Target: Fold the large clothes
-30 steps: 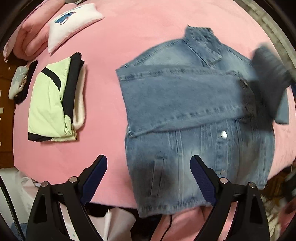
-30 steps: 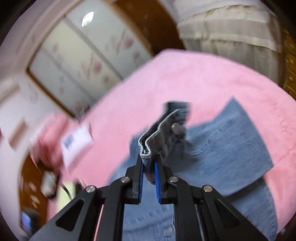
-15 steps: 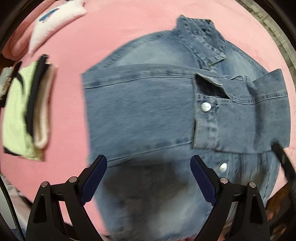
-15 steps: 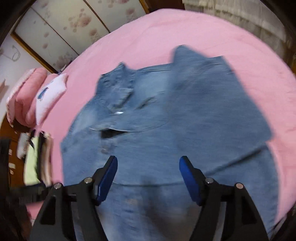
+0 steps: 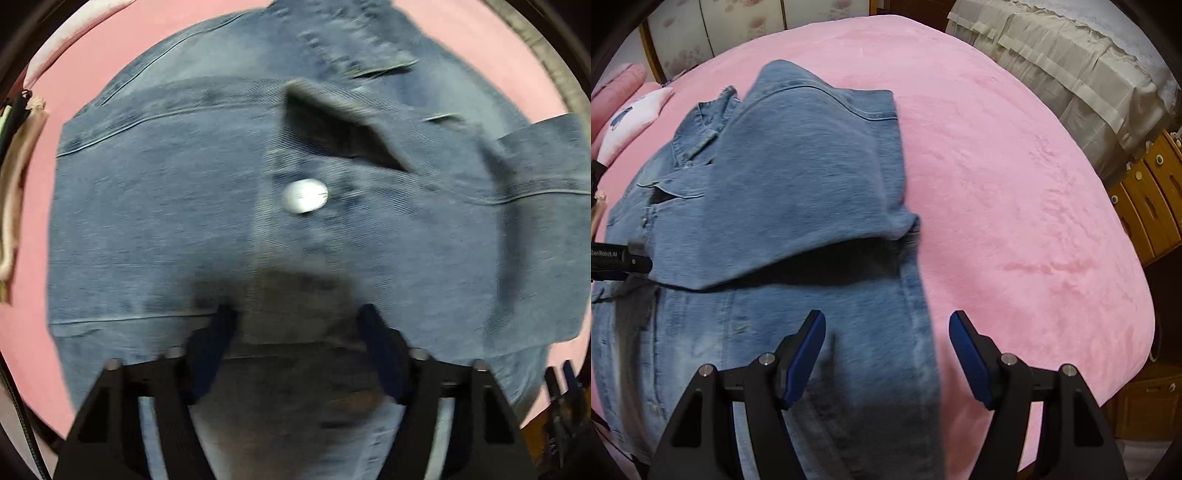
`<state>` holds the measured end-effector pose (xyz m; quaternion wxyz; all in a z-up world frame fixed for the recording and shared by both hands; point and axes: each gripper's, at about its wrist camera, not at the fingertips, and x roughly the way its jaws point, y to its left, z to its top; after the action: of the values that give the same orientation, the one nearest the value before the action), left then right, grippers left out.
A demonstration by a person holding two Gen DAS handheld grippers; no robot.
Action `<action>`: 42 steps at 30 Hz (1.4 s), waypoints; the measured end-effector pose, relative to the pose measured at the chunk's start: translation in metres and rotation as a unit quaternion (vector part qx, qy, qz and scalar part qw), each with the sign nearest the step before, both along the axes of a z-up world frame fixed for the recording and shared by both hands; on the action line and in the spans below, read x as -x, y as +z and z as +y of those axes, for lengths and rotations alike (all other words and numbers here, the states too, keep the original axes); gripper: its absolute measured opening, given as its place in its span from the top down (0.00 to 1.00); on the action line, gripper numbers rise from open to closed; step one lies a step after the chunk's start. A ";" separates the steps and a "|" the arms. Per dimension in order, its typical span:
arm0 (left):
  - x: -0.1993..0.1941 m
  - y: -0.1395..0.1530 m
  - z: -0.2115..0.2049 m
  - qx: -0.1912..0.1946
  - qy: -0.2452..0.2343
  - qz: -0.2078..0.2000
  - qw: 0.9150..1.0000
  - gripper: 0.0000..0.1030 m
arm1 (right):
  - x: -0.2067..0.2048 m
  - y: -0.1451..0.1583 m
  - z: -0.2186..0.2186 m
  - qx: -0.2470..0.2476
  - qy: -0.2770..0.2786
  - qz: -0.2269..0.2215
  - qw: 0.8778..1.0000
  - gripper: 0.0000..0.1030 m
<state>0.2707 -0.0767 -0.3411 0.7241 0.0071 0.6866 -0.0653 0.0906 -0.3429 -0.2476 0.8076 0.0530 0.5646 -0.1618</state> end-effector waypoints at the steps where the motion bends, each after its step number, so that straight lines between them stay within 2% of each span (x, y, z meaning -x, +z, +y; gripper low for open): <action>1: 0.002 0.002 -0.008 -0.006 -0.001 -0.018 1.000 0.52 | -0.004 -0.003 -0.002 0.000 0.006 0.007 1.000 0.33; 2: 0.003 0.003 -0.014 -0.009 -0.005 -0.030 0.999 0.62 | -0.007 -0.005 -0.004 0.001 0.013 0.015 1.000 0.33; 3: 0.003 0.005 -0.020 -0.011 -0.009 -0.040 0.999 0.87 | -0.011 -0.009 -0.005 0.004 0.021 0.021 1.000 0.33; 4: 0.002 0.008 -0.024 -0.016 -0.005 -0.045 0.999 0.90 | -0.015 -0.011 -0.005 0.005 0.031 0.023 0.999 0.33; 5: 0.000 0.011 -0.026 -0.004 0.004 -0.044 0.999 0.90 | -0.017 -0.011 -0.005 0.007 0.044 0.021 0.999 0.33; 8: -0.003 0.040 -0.025 0.054 0.039 -0.078 0.995 0.92 | -0.027 -0.016 -0.004 0.027 0.087 0.022 0.996 0.33; 11: -0.007 0.087 -0.021 0.092 0.063 -0.141 0.984 0.94 | -0.036 -0.022 -0.002 0.057 0.134 0.033 0.989 0.33; 13: -0.009 0.122 -0.010 0.116 0.080 -0.185 0.973 0.94 | -0.040 -0.023 0.000 0.080 0.163 0.028 0.983 0.33; 17: -0.018 0.155 0.020 0.085 0.095 -0.222 0.967 0.94 | -0.050 -0.024 0.004 0.102 0.212 0.021 0.972 0.33; 19: -0.016 0.145 0.039 0.059 0.116 -0.222 0.966 0.94 | -0.054 -0.025 0.005 0.108 0.224 0.021 0.968 0.33; 21: -0.010 0.124 0.057 0.038 0.137 -0.202 0.969 0.94 | -0.057 -0.026 0.006 0.102 0.228 0.013 0.968 0.33; 25: 0.000 0.043 0.084 -0.009 0.170 -0.126 0.977 0.94 | -0.062 -0.033 0.004 0.080 0.223 0.013 0.971 0.33; 27: 0.009 0.010 0.091 -0.015 0.182 -0.086 0.979 0.93 | -0.064 -0.038 -0.002 0.055 0.200 0.025 0.978 0.33; 29: 0.013 0.000 0.091 -0.030 0.189 -0.083 0.978 0.88 | -0.065 -0.037 -0.017 0.019 0.155 0.030 0.987 0.33; 31: 0.015 0.004 0.090 -0.085 0.197 -0.081 0.973 0.84 | -0.063 -0.034 -0.027 0.001 0.127 0.030 0.991 0.33; 33: 0.018 0.015 0.093 -0.131 0.212 -0.074 0.966 0.83 | -0.056 -0.025 -0.035 -0.010 0.112 0.030 0.993 0.51; 34: 0.023 0.028 0.095 -0.137 0.221 -0.082 0.962 0.83 | -0.054 -0.019 -0.037 -0.011 0.108 0.029 0.994 0.70; 35: 0.028 0.041 0.096 -0.131 0.226 -0.096 0.960 0.83 | -0.052 -0.011 -0.038 -0.006 0.102 0.027 0.994 0.82; 37: 0.039 0.068 0.090 -0.093 0.222 -0.131 0.962 0.68 | -0.048 0.016 -0.032 -0.034 0.103 -0.010 0.994 0.86; 38: 0.039 0.074 0.084 -0.067 0.208 -0.133 0.967 0.63 | -0.049 0.027 -0.027 -0.067 0.110 -0.033 0.991 0.87; 39: 0.037 0.076 0.074 -0.023 0.183 -0.125 0.975 0.57 | -0.050 0.033 -0.021 -0.099 0.118 -0.048 0.987 0.89; 40: 0.032 0.074 0.061 0.018 0.156 -0.108 0.982 0.57 | -0.056 0.037 -0.011 -0.153 0.132 -0.059 0.978 0.91; 42: 0.022 0.063 0.036 0.055 0.127 -0.082 0.987 0.57 | -0.073 0.029 0.010 -0.248 0.154 -0.055 0.955 0.91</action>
<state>0.2486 -0.0404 -0.2784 0.7798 -0.1150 0.6154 -0.0097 0.1633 -0.3325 -0.2186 0.8140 0.1725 0.5431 0.1127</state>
